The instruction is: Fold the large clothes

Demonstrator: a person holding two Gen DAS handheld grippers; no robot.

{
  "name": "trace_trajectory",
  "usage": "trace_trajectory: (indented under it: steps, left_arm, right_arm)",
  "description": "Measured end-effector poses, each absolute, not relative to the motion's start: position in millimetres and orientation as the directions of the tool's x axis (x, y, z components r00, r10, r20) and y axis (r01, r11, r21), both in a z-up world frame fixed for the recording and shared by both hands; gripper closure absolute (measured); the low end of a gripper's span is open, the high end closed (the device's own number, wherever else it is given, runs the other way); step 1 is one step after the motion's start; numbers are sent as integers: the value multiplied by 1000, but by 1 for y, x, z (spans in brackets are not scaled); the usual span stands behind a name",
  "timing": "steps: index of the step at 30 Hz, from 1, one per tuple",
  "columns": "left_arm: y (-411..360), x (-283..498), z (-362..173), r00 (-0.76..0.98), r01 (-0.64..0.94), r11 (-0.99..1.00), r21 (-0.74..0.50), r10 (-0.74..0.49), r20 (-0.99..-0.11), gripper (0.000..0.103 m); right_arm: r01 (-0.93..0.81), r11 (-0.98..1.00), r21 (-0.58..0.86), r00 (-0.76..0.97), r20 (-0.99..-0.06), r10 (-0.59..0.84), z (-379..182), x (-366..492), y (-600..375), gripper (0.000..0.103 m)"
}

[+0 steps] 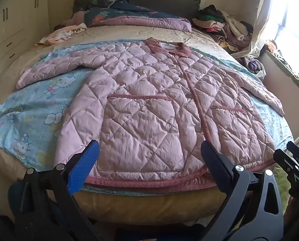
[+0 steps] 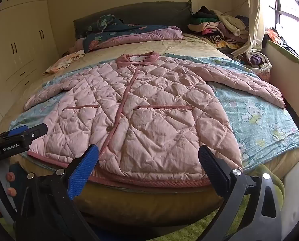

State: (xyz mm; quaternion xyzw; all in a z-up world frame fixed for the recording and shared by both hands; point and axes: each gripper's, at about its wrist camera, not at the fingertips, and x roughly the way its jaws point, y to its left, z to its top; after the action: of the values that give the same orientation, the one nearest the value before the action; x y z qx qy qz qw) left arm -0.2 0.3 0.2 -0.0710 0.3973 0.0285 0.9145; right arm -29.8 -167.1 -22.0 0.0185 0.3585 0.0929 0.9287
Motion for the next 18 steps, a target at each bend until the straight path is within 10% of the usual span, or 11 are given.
trace_trajectory:
  steps: [18]
  left_arm:
    - [-1,0,9,688,-105,989,-105,-4,-726,8]
  right_arm:
    - [-171,980,97,725,-662,192,-18,-34,-160,4]
